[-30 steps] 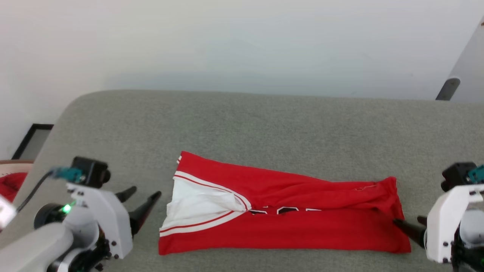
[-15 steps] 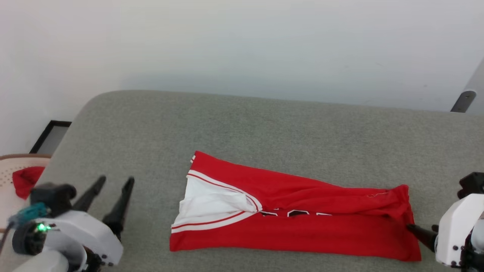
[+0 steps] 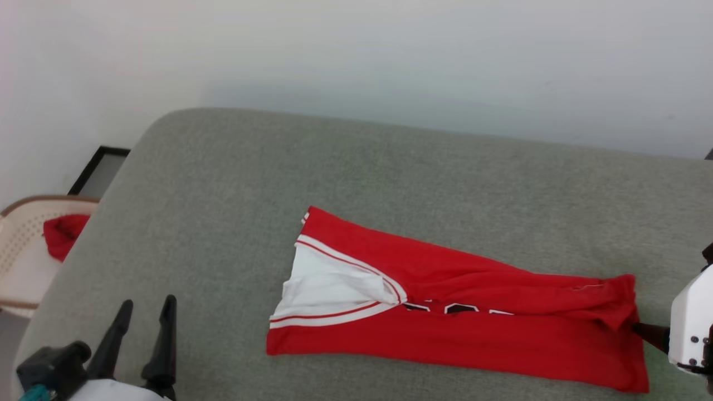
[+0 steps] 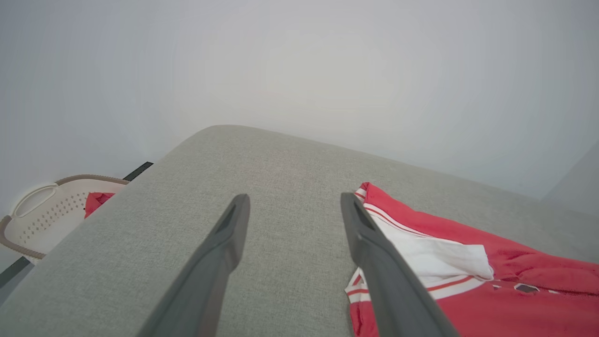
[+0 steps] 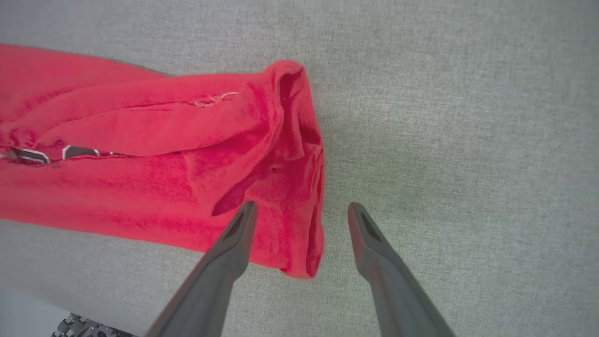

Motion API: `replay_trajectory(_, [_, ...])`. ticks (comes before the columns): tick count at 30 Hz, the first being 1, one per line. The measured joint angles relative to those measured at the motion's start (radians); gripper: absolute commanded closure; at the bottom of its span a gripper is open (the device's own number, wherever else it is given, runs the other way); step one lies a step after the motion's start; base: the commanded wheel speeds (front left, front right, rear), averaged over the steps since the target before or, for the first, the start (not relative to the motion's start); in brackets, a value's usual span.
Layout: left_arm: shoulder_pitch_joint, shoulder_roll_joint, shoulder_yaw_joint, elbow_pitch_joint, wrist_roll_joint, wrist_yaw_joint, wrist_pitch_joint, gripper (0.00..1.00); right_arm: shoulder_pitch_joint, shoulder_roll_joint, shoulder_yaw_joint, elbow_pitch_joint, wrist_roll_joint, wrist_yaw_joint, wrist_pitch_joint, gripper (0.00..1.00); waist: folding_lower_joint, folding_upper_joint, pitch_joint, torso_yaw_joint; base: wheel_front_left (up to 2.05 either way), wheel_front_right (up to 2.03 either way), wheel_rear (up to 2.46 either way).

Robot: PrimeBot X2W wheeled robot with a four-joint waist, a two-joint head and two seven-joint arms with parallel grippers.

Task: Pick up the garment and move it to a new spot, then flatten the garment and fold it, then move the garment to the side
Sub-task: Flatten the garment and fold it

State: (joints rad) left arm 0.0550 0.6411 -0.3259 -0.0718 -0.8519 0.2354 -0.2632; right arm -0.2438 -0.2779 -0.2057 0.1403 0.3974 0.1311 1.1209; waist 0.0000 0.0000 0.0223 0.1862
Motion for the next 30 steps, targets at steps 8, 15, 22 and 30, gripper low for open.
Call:
replay_trajectory(8, [0.035, -0.123, 0.1, 0.018, 0.092, -0.095, 0.0, 0.0, -0.059, -0.011, 0.005, 0.105, -0.029, 0.0, 0.005, 0.0, 0.0, 0.0, 0.054, 0.037, 0.0, 0.0, 0.0])
replay_trajectory(15, [0.029, -0.201, 0.156, 0.038, 0.145, -0.154, 0.0, 0.0, -0.1, -0.011, 0.044, 0.215, -0.024, 0.0, -0.016, 0.0, 0.0, 0.0, 0.105, 0.065, 0.0, 0.0, 0.0])
replay_trajectory(22, [0.028, -0.277, 0.224, 0.052, 0.172, -0.204, 0.0, 0.0, -0.133, -0.054, 0.112, 0.275, 0.048, -0.001, -0.062, 1.0, 0.0, 0.0, 0.134, 0.081, 0.0, 0.0, 0.0])
replay_trajectory(30, [0.032, -0.318, 0.271, 0.077, 0.221, -0.245, 0.0, 0.0, -0.152, -0.09, 0.157, 0.319, 0.138, 0.0, -0.107, 1.0, 0.0, 0.0, 0.133, 0.073, 0.0, 0.0, 0.0])
